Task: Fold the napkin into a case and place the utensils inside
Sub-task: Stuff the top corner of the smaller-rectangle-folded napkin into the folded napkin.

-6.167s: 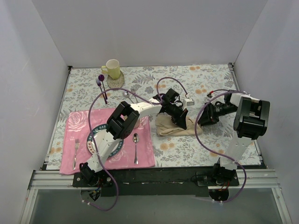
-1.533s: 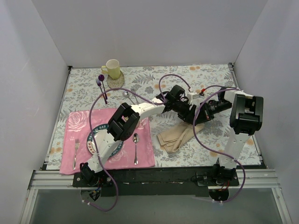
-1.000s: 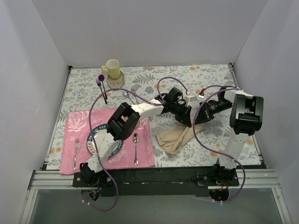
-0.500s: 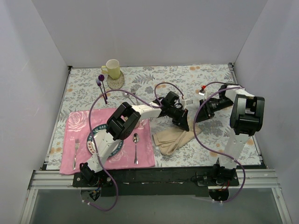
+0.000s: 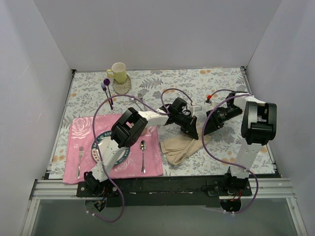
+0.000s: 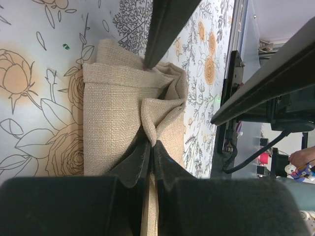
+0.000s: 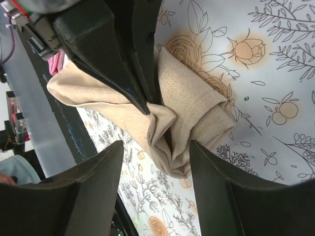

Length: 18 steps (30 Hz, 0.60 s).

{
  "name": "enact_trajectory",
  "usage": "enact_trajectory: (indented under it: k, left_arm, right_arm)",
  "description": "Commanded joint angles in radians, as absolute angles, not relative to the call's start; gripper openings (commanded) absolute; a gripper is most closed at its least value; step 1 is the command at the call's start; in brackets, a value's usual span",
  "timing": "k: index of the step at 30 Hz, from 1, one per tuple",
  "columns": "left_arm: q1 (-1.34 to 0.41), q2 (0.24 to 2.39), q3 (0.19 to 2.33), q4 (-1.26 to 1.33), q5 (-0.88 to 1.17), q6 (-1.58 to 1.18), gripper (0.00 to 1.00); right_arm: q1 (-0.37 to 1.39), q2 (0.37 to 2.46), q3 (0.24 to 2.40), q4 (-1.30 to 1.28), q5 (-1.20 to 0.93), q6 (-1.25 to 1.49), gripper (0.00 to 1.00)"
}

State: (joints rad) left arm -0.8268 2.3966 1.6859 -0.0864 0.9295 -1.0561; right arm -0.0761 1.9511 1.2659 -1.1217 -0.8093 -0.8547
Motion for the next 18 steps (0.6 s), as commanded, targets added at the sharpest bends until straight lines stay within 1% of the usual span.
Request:
enact_trajectory:
  k: [1,8,17,18]
  left_arm:
    - [-0.824,2.269,1.667,-0.044,0.965,-1.043,0.0]
    - [-0.833,2.235,1.648,-0.037,0.957,-0.976,0.0]
    - [-0.833,2.217,1.611,-0.006,0.976,-1.011,0.0]
    - [-0.834,2.218,1.608,-0.006,0.977,-1.012,0.0]
  right_arm:
    - [-0.063,1.899,1.273,-1.112,-0.81,-0.897,0.64]
    - [-0.052,1.89,1.279,-1.164,-0.839,-0.963,0.62]
    - [-0.031,1.891,1.281,-1.209,-0.859,-1.045,0.59]
    - [-0.025,1.891,1.278,-1.206,-0.858,-1.046,0.57]
